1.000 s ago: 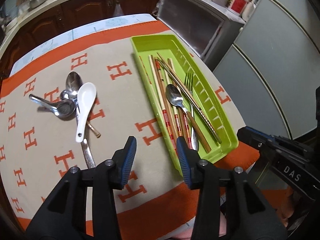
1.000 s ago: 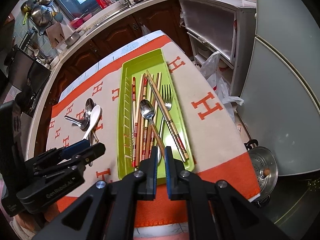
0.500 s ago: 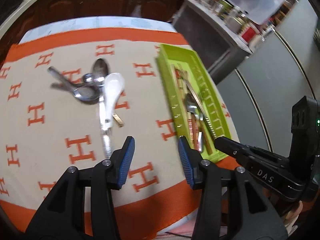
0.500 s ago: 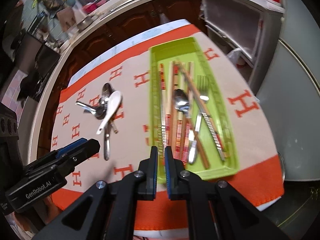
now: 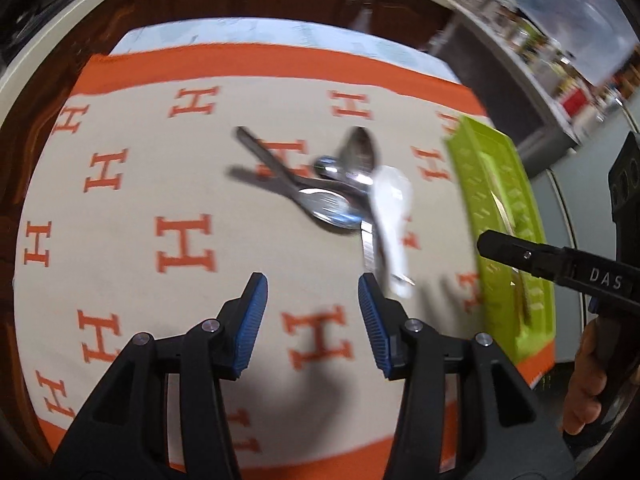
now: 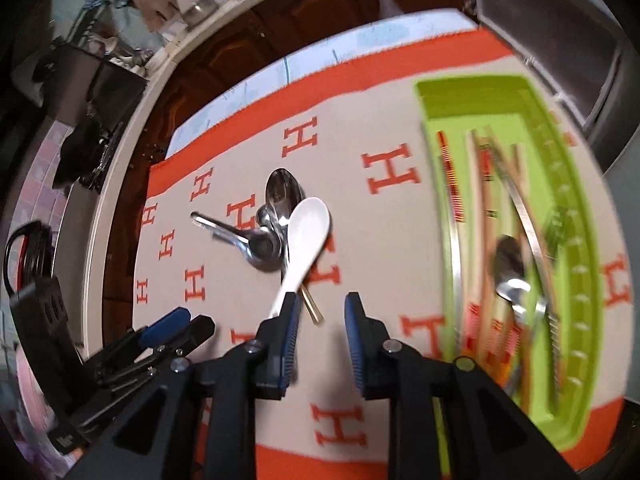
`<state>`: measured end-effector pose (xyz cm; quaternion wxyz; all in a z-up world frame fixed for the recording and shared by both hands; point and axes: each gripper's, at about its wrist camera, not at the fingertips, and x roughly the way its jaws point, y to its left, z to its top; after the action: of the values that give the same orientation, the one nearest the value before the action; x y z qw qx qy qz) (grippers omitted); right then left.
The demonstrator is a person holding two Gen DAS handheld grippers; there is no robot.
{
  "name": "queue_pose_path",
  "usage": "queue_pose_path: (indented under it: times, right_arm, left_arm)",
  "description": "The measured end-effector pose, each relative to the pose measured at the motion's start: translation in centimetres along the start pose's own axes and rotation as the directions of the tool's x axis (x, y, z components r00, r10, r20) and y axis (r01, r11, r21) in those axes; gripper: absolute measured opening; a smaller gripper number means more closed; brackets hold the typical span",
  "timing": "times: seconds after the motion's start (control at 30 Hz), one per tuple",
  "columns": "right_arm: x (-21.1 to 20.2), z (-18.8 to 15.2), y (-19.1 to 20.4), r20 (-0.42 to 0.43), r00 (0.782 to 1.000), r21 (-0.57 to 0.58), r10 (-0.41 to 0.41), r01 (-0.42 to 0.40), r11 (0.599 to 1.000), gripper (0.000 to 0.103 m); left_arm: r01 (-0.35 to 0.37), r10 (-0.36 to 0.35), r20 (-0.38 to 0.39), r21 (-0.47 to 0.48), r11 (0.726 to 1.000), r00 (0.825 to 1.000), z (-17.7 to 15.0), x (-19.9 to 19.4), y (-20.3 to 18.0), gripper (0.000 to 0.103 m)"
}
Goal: Organize utensils
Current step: 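Grasp a steel spoon with the left tool while the right tool grasps the white ceramic spoon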
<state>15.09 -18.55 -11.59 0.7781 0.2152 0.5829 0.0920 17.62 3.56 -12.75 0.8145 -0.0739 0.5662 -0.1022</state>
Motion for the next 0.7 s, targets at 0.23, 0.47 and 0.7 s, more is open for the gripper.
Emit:
queue_pose_path:
  times: [0.23,0.47,0.7]
  right_arm:
    - [5.9,2.8,-0.9,-0.108,0.992,0.116,0.065,-0.053,0.992,0.023]
    - [8.0,3.5,0.2,-0.116,0.993,0.097,0.030,-0.018,0.995,0.023]
    - [8.1,3.6,1.2,-0.070,0.995,0.026,-0.066,0.068,0.997,0.009]
  left_arm:
    - [0.042,-0.043,-0.010,-0.094,0.995,0.999,2.5,4.0,2.7,0.044]
    - [0.090,-0.085,0.035,-0.157,0.984,0.996,4.2,6.2,3.4,0.044]
    - [0.081,-0.067,0.092,-0.157,0.984,0.993,5.5,7.2,2.9,0.044]
